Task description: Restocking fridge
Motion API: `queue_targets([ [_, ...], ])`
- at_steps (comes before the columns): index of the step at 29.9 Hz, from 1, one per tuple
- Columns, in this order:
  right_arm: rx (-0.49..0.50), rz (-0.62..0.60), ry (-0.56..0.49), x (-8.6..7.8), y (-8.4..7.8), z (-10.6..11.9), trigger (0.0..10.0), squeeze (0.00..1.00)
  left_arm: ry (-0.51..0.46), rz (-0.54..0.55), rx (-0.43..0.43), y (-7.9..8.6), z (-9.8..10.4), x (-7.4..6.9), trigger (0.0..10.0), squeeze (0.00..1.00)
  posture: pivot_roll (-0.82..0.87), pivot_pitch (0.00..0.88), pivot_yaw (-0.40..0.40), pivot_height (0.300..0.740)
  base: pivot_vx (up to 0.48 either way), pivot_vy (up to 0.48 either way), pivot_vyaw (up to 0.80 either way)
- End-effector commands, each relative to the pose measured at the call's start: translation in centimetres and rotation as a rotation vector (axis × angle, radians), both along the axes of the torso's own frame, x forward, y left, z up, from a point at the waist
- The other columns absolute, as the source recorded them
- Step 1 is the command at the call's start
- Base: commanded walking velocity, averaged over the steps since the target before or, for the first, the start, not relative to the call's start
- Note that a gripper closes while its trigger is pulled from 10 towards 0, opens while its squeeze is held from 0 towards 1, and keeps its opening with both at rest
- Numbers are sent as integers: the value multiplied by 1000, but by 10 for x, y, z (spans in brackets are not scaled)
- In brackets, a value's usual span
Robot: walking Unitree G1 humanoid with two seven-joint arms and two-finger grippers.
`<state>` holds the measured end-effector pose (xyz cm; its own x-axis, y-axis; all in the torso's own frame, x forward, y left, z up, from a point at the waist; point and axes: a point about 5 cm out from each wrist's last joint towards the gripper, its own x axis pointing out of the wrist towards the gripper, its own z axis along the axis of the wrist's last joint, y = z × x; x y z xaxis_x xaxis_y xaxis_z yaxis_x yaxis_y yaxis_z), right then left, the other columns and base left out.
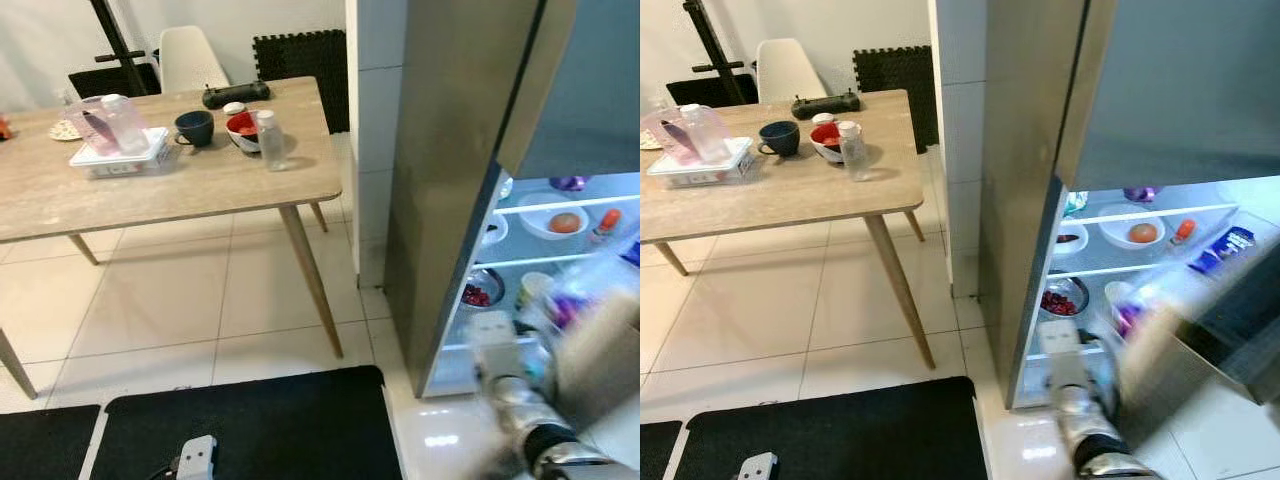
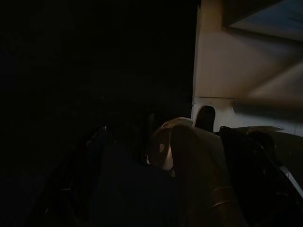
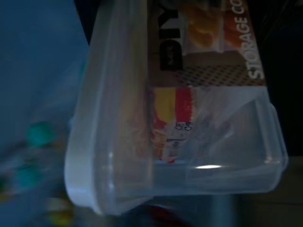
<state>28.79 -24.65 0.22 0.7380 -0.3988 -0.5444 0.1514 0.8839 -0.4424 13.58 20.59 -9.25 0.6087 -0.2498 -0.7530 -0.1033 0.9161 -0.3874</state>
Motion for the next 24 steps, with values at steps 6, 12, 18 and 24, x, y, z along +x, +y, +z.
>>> queue_targets([
  [6,167,237,33,-9,43,-20,10000,0,-8,-33,8,0,1,3,10000,0,-143,24,21,740,0,0,0],
  [12,110,250,135,-29,41,-37,10000,0,-15,-81,-1,-1,2,4,10000,0,-138,23,22,740,0,-78,0],
  [18,117,265,200,-47,32,-48,10000,0,-3,-83,17,-1,1,3,10000,0,-135,26,22,740,0,-469,0],
  [24,172,291,292,-73,25,-64,10000,0,-6,-60,24,-1,2,6,10000,0,-138,25,22,740,0,0,0],
])
